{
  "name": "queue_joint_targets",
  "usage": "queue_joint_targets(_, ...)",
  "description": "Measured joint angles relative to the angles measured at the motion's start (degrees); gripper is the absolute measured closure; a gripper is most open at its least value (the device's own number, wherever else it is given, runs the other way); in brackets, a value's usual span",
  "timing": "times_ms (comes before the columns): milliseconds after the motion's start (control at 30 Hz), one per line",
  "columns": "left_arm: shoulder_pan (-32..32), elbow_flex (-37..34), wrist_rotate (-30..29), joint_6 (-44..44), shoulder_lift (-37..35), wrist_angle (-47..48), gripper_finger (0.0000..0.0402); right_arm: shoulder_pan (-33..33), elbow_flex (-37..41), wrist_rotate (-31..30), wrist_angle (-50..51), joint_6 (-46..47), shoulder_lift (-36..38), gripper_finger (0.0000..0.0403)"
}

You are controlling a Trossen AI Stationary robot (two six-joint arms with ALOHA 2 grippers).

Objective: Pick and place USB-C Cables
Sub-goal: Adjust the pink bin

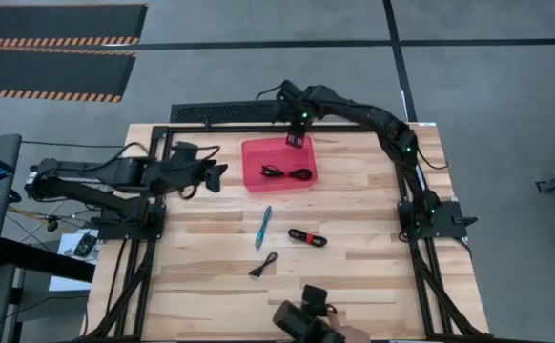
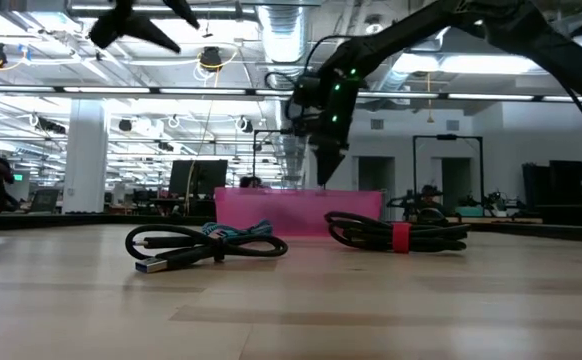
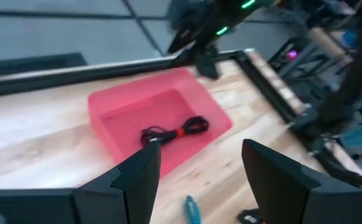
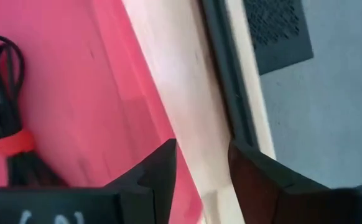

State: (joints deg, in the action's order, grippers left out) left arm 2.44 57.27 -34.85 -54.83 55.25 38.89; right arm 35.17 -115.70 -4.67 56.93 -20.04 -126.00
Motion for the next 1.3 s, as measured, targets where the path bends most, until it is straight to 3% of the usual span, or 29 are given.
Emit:
queue_joint_targets(367,-18.6,-0.3,20.4,14.2,15.5,-2.4,0.0243,3.1,-0.1,0.0,10.3,3.9,13.8,0.0246)
queue_joint_targets(600,-19.6,-0.4,30.0,20.7,24.9,-4.7,0.0318,3.3,-0.1,0.0,13.5,6.3,22.5,0.0253)
queue_joint_targets(800,-13.5,-0.4,32.7,26.5,26.4,-5.7,0.0394,3.3,-0.1,0.1,13.6,7.3,26.7,0.0258)
queue_joint_targets(1000,-9.2,-0.3,30.3,29.2,27.8,-6.2,0.0401,3.6,-0.1,0.1,13.6,8.2,27.9,0.0264)
queue_joint_targets(1300,-9.1,-0.4,27.6,28.6,35.9,-6.5,0.0401,3.6,-0.1,0.1,13.8,8.2,27.7,0.0266)
